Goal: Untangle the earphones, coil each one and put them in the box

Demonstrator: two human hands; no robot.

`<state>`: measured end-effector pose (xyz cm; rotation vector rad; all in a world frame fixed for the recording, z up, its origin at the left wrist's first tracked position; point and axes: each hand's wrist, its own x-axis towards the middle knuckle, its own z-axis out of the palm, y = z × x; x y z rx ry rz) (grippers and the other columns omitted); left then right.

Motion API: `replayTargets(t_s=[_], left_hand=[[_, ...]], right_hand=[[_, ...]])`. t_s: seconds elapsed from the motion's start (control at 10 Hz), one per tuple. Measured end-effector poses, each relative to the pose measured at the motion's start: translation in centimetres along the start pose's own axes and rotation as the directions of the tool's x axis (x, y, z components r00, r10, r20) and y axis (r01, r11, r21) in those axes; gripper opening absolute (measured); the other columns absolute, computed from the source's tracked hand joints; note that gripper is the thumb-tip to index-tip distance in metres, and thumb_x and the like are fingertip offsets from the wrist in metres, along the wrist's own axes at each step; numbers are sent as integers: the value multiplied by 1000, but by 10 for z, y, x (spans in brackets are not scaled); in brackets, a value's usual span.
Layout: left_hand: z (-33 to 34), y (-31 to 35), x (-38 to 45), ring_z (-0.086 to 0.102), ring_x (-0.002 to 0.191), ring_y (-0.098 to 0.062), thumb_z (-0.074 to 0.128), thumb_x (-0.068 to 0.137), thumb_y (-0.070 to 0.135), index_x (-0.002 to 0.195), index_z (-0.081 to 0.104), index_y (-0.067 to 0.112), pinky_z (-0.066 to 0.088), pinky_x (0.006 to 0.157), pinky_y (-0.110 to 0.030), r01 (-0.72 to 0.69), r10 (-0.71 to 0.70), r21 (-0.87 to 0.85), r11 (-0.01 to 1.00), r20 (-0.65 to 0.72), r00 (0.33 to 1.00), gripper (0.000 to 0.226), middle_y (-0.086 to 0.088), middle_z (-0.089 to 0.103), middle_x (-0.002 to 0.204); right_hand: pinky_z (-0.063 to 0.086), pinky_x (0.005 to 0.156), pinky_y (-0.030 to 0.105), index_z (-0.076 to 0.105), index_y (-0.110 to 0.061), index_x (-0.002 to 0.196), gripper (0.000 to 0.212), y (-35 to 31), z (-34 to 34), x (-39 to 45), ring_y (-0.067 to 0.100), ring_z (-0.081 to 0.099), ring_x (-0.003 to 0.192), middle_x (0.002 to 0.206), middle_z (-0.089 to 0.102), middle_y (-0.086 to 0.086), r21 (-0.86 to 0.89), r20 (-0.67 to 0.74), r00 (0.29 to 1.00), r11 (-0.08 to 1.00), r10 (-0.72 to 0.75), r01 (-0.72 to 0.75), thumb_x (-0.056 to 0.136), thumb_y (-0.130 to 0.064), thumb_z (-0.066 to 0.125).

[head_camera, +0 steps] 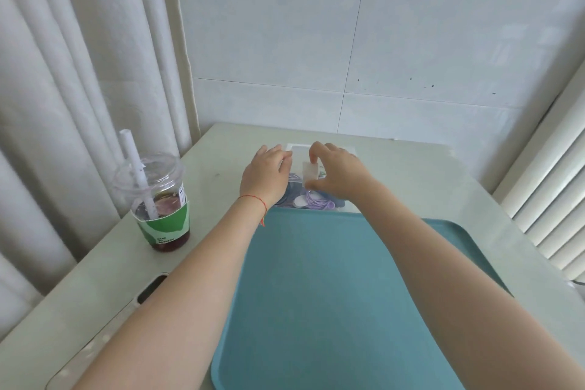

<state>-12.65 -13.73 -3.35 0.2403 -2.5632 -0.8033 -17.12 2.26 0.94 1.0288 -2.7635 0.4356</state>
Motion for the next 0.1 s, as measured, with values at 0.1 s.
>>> replayTargets(t_s=[0.1], left_hand=[[-1,-1,1,21,147,-21,35,104,31,132,58,24,26,111,-37,14,-14,-6,1000,-10,1000,37,1,40,153]], right_hand=[[32,79,33,46,-18,110,45,-3,0,-3,24,48,93,109,57,2,4,-14,1000,1000,25,-25,78,-35,72]])
